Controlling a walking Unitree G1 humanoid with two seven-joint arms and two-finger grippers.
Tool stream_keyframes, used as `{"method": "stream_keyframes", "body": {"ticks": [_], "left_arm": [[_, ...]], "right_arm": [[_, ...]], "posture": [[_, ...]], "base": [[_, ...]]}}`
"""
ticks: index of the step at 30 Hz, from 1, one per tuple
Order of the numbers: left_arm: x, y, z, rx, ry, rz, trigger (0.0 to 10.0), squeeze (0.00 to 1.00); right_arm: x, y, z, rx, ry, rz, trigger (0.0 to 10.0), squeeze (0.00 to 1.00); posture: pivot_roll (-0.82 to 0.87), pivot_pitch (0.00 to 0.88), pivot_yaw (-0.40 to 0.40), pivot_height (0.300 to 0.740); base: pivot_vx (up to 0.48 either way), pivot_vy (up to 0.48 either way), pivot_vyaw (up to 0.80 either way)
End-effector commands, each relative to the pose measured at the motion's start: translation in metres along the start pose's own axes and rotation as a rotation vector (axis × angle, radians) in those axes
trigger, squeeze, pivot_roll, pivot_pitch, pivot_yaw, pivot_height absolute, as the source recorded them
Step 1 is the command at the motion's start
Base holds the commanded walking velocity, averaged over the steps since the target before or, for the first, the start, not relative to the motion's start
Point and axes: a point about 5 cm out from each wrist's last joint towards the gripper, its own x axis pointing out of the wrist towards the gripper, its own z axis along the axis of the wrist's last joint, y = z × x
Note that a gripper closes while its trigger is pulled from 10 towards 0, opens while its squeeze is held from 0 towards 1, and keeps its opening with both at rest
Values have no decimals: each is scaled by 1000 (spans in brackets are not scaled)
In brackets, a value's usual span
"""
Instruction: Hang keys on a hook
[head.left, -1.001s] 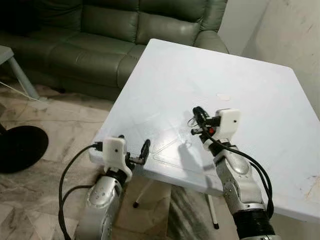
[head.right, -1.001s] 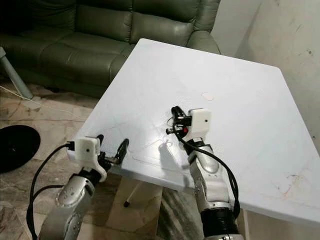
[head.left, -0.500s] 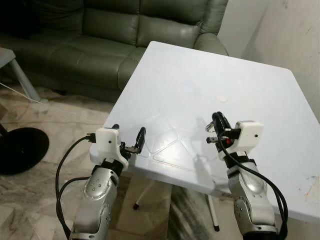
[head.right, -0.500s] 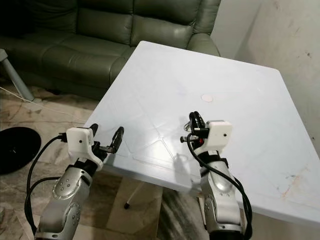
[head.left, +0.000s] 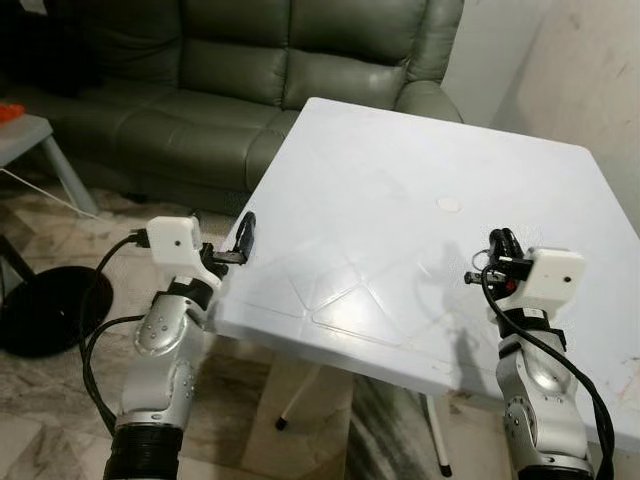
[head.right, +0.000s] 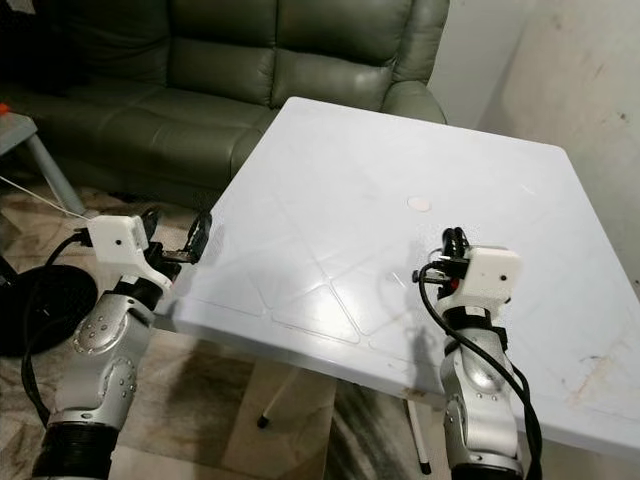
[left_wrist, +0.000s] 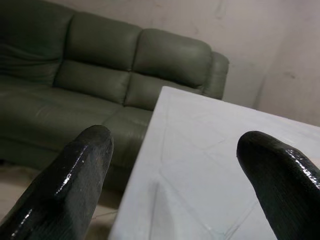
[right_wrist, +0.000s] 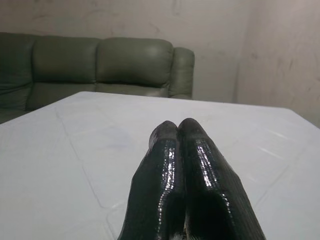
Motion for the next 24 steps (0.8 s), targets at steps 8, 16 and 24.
{"method": "stream_keyframes", "body": {"ticks": [8, 16, 24], "left_arm": [[-21, -30, -16, -84, 15, -81, 10000, 0], [-30, -33, -21, -110, 38, -99, 10000, 0], [-26, -31, -20, -105, 43, -109, 10000, 0]], "right_arm": [[-30, 27, -3, 84, 10, 62, 10000, 0], [-40, 28, -3, 85, 36, 68, 10000, 0], [-37, 25, -3, 33, 55, 60, 10000, 0]], "posture": [[-10, 11, -68, 740], [-17, 17, -70, 740], [-21, 14, -64, 740]], "base": [[0, 0, 0], [0, 0, 0], [0, 0, 0]]}}
